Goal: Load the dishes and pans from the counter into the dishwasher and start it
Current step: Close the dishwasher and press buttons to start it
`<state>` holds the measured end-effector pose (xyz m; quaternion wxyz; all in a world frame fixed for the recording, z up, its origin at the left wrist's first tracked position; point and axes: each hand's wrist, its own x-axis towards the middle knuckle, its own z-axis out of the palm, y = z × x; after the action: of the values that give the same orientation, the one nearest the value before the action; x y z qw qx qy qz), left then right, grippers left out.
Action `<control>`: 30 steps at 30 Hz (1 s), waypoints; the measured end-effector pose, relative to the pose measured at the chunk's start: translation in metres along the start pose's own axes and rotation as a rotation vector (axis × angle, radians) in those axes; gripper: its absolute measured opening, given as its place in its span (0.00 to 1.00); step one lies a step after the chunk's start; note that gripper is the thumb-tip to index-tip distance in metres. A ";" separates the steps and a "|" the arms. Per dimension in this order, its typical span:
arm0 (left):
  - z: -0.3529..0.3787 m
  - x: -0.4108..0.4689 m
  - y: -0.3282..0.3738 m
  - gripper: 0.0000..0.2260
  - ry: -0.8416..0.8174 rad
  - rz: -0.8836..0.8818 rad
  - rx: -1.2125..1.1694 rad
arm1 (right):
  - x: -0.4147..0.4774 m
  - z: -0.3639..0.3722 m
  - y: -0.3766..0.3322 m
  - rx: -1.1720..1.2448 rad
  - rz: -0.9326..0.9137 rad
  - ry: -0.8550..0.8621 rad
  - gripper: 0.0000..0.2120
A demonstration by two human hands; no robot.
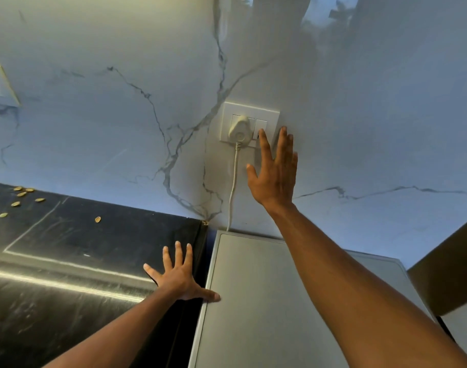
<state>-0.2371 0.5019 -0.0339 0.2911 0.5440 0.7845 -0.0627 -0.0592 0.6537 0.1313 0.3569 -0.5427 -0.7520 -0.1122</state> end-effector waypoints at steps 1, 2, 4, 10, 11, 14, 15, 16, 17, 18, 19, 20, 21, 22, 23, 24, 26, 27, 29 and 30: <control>-0.002 0.004 0.001 0.76 -0.014 -0.001 0.005 | 0.000 0.008 0.003 -0.026 -0.001 -0.005 0.41; -0.002 0.005 0.002 0.76 -0.022 -0.002 0.014 | -0.001 0.013 0.006 -0.055 -0.005 0.001 0.42; -0.005 0.009 0.004 0.76 -0.043 -0.008 0.027 | 0.000 0.021 0.010 -0.105 -0.009 0.025 0.43; -0.007 0.013 0.007 0.75 -0.057 -0.019 0.051 | 0.002 0.035 0.008 -0.177 0.017 0.067 0.43; -0.006 0.013 0.008 0.75 -0.055 -0.020 0.056 | 0.002 0.036 0.008 -0.181 0.014 0.072 0.43; -0.006 0.013 0.007 0.75 -0.067 -0.023 0.064 | 0.001 0.038 0.009 -0.186 0.017 0.070 0.42; -0.006 0.013 0.007 0.76 -0.067 -0.026 0.065 | 0.002 0.037 0.008 -0.191 0.015 0.068 0.42; -0.006 0.012 0.007 0.76 -0.070 -0.029 0.064 | 0.001 0.037 0.008 -0.192 0.013 0.065 0.42; -0.007 0.012 0.007 0.76 -0.071 -0.029 0.062 | 0.001 0.037 0.008 -0.193 0.010 0.064 0.42; -0.006 0.012 0.007 0.76 -0.069 -0.028 0.060 | 0.001 0.037 0.008 -0.192 0.009 0.064 0.43; -0.006 0.012 0.007 0.76 -0.067 -0.028 0.061 | 0.000 0.037 0.009 -0.192 0.009 0.062 0.43; -0.006 0.013 0.008 0.75 -0.065 -0.028 0.061 | 0.001 0.036 0.009 -0.196 0.008 0.054 0.44; -0.006 0.012 0.007 0.75 -0.063 -0.028 0.062 | 0.000 0.034 0.009 -0.200 0.008 0.043 0.46; -0.006 0.012 0.008 0.75 -0.059 -0.028 0.063 | 0.000 0.033 0.010 -0.202 0.004 0.033 0.47; -0.006 0.012 0.008 0.75 -0.057 -0.029 0.064 | -0.001 0.032 0.009 -0.204 0.001 0.021 0.48; -0.005 0.012 0.008 0.74 -0.058 -0.029 0.065 | -0.002 0.030 0.009 -0.206 0.001 0.012 0.50; -0.006 0.012 0.008 0.74 -0.054 -0.029 0.066 | -0.003 0.027 0.009 -0.200 0.000 -0.001 0.51; -0.006 0.011 0.008 0.74 -0.051 -0.028 0.064 | -0.003 0.025 0.009 -0.191 -0.003 -0.010 0.51; -0.004 0.011 0.008 0.75 -0.042 -0.028 0.064 | -0.005 0.019 0.008 -0.171 -0.011 -0.029 0.51; -0.005 0.012 0.007 0.75 -0.041 -0.029 0.062 | -0.006 0.016 0.008 -0.148 -0.019 -0.046 0.51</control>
<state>-0.2351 0.5165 -0.0343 0.2894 0.5398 0.7838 -0.1023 -0.0579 0.6613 0.1142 0.2973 -0.5626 -0.7550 -0.1582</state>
